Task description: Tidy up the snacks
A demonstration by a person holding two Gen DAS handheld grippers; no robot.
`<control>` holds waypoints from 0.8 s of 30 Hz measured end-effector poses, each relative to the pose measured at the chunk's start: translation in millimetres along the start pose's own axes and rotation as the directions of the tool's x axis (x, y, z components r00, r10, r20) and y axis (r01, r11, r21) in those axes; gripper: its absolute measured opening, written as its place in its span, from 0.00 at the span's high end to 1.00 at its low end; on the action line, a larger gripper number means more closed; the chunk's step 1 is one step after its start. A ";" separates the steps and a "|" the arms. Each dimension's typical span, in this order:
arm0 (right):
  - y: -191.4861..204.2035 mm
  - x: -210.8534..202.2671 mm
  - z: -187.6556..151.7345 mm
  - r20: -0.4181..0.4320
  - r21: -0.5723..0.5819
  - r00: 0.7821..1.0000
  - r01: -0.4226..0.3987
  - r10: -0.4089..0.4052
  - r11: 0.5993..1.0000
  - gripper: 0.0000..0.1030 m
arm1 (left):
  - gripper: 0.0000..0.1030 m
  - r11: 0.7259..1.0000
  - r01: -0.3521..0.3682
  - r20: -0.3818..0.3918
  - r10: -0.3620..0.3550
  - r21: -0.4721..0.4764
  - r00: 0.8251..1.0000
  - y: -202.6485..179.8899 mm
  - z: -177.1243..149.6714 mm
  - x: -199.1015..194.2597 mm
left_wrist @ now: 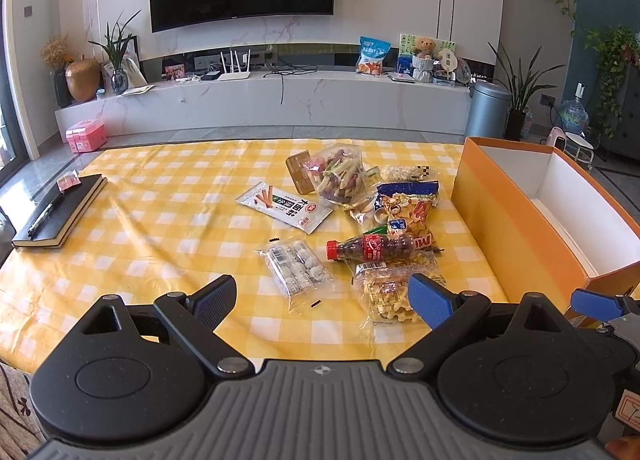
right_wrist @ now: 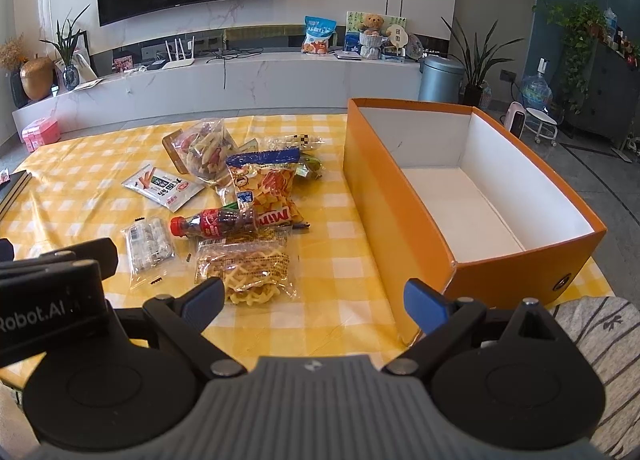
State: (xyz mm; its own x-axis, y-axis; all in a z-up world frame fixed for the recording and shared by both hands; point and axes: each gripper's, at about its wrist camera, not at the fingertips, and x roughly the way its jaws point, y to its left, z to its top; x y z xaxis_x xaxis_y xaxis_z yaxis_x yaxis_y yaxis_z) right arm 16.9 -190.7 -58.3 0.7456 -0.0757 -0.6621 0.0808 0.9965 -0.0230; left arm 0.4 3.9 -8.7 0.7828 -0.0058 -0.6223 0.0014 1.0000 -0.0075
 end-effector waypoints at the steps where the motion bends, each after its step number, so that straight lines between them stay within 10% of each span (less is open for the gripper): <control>1: 0.1 0.0 -0.1 -0.002 0.000 1.000 0.001 -0.001 1.000 0.09 | 0.00 1.000 0.005 -0.003 -0.005 -0.004 1.000 0.5 -0.1 0.4; 24: -2.1 1.1 -3.5 -0.007 0.012 1.000 -0.007 0.007 1.000 0.09 | 0.00 1.000 0.019 -0.008 -0.019 -0.011 1.000 -0.1 -1.6 -0.7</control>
State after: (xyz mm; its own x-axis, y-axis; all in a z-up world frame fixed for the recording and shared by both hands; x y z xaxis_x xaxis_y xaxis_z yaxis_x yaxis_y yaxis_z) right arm 15.2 -192.7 -61.6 0.7412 -0.0688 -0.6678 0.0841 0.9964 -0.0094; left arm -1.2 3.8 -9.5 0.7776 -0.0249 -0.6283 0.0096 0.9996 -0.0277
